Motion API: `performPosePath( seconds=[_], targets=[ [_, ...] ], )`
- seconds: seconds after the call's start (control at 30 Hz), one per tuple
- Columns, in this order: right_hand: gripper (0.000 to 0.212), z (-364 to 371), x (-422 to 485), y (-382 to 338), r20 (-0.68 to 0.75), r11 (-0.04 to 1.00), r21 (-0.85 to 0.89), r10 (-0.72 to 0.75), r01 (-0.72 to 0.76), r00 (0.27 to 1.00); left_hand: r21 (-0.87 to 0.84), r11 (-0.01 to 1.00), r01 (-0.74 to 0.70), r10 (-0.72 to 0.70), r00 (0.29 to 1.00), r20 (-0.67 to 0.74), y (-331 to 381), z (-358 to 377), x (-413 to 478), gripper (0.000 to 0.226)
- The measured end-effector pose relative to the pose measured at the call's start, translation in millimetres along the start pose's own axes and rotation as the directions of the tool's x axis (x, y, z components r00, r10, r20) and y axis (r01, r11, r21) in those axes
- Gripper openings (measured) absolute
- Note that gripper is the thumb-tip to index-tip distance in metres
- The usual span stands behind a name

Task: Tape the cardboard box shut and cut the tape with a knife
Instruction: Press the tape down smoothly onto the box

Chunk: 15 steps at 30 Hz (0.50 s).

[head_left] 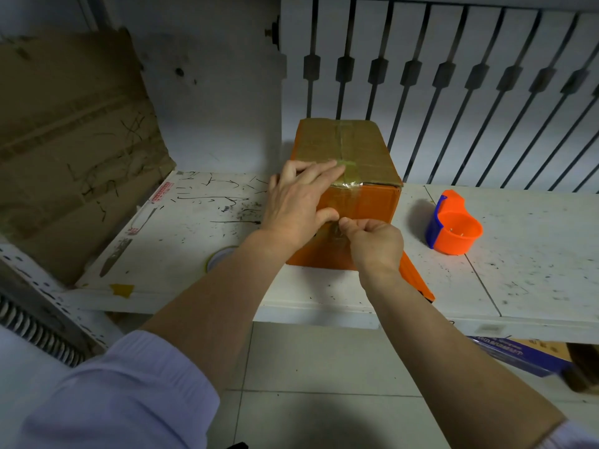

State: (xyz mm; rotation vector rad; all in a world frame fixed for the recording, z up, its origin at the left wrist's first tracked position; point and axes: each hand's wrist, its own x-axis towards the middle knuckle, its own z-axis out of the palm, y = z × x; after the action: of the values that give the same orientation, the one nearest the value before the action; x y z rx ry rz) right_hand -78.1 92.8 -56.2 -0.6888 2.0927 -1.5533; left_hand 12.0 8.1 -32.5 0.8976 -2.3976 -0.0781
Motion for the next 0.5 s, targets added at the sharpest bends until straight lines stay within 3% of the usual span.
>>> performPosePath(
  seconds=[0.2, 0.23, 0.3, 0.43, 0.5],
  targets=[
    [0.019, -2, -1, -1, 0.01, 0.995, -0.086, -0.045, 0.046, 0.999, -0.003, 1.0, -0.015, 0.015, 1.0, 0.013, -1, 0, -2, 0.079],
    [0.014, -2, -3, -1, 0.014, 0.987, -0.144, -0.073, 0.074, 0.997, -0.014, 1.0, -0.009, 0.009, 1.0, 0.011, 0, 0, -2, 0.079],
    [0.024, -2, -9, 0, -0.063, 0.94, -0.289, -0.207, 0.18, 0.976, -0.036, 0.999, 0.003, -0.003, 1.0, 0.002, 0, 1, -2, 0.079],
    [0.031, -13, -9, -20, -0.325, 0.864, -0.326, -0.484, 0.384, 0.813, -0.059, 0.998, 0.012, -0.013, 1.0, -0.022, 1, 1, -3, 0.078],
    [0.041, -19, 5, -29, -0.238, 0.729, -0.49, -0.639, 0.478, 0.731, -0.066, 0.998, 0.013, -0.015, 0.999, -0.029, 1, 1, -3, 0.079]
  ],
)
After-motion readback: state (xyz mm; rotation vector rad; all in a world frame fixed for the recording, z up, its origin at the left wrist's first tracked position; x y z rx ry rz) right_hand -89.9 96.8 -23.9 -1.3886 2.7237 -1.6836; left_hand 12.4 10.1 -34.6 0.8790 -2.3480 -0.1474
